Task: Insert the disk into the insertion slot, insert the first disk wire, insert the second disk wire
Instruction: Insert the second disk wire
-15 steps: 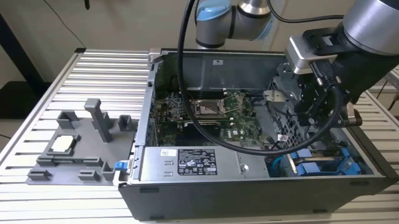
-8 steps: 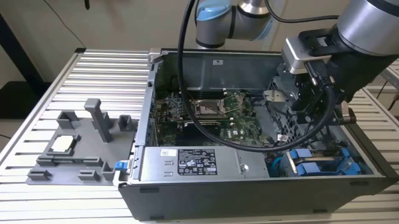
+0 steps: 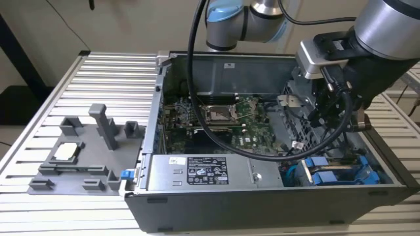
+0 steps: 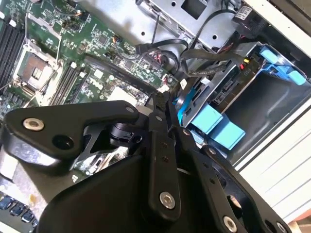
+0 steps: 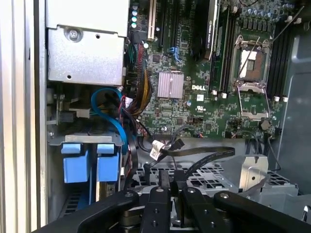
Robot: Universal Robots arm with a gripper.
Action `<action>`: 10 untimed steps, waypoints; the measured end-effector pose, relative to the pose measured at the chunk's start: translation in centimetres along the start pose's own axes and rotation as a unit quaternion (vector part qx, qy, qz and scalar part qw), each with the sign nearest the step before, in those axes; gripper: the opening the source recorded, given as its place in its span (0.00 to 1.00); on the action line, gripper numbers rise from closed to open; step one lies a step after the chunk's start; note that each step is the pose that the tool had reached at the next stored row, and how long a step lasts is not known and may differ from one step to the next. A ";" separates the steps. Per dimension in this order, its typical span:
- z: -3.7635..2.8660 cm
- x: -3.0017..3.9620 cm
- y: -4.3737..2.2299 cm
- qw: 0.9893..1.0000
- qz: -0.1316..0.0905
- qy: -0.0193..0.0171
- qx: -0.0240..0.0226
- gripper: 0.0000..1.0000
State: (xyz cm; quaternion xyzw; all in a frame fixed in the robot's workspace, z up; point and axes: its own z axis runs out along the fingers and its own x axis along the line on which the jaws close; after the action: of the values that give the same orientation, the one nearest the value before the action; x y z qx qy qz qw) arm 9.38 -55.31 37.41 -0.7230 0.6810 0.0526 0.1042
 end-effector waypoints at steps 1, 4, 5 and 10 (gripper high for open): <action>0.00 0.00 0.00 1.000 0.000 0.000 0.000 0.16; 0.01 0.00 0.00 1.000 0.000 0.000 0.000 0.16; 0.03 0.00 -0.01 1.000 0.000 0.002 0.000 0.16; -0.02 0.24 -0.28 1.000 -0.001 0.017 -0.001 0.16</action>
State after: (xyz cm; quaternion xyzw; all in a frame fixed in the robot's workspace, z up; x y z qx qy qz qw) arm 9.67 -55.54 37.39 -0.7247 0.6818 0.0407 0.0915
